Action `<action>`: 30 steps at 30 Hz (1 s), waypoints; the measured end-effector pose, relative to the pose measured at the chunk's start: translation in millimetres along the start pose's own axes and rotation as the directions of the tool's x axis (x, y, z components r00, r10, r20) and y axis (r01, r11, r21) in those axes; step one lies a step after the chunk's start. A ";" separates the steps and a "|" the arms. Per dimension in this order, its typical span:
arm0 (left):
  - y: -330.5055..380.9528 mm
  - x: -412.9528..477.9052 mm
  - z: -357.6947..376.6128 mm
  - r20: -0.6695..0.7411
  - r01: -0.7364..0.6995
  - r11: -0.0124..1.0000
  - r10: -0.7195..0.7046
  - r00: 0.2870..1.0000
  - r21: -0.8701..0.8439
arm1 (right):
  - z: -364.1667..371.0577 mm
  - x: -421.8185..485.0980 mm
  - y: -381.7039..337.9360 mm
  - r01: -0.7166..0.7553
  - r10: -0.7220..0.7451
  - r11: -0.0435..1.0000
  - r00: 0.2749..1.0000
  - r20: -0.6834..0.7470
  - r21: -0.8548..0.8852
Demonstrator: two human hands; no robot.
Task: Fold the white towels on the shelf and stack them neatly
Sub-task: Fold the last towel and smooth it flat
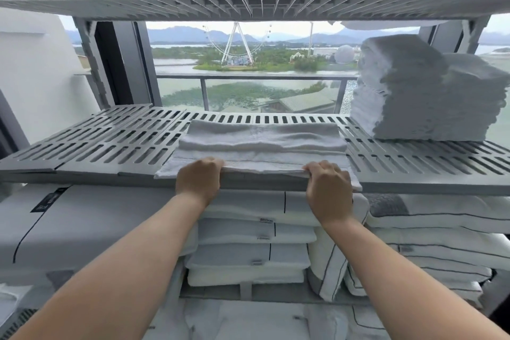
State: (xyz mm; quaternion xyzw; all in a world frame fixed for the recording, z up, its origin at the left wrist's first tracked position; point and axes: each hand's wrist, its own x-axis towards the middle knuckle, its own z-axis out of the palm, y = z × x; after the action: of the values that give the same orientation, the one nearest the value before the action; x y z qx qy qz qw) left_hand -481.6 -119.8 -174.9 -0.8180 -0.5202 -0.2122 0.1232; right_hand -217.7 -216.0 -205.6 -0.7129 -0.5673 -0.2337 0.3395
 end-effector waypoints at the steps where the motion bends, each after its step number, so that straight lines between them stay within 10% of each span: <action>1: -1.0 1.0 -1.6 -0.012 0.028 1.000 -0.028 1.000 0.002 | 0.1 4.6 -1.6 -0.017 0.017 1.000 1.000 -0.005 -0.005; 15: -12.5 177.5 21.7 -0.287 -0.018 0.998 0.035 0.957 0.062 | 55.1 174.0 22.0 0.139 -0.186 0.956 0.968 -0.167 -0.257; 30: -39.4 270.7 123.7 0.228 -0.021 0.968 0.080 0.970 -0.250 | 180.3 238.7 76.4 0.036 -0.008 0.998 0.895 0.445 -0.053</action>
State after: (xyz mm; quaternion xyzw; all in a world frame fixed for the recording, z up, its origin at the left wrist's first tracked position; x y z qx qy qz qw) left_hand -390.3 165.5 -155.7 -0.8595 -0.4797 -0.1729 -0.0363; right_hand -94.1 64.7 -169.9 -0.7509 -0.6306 -0.0853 0.1767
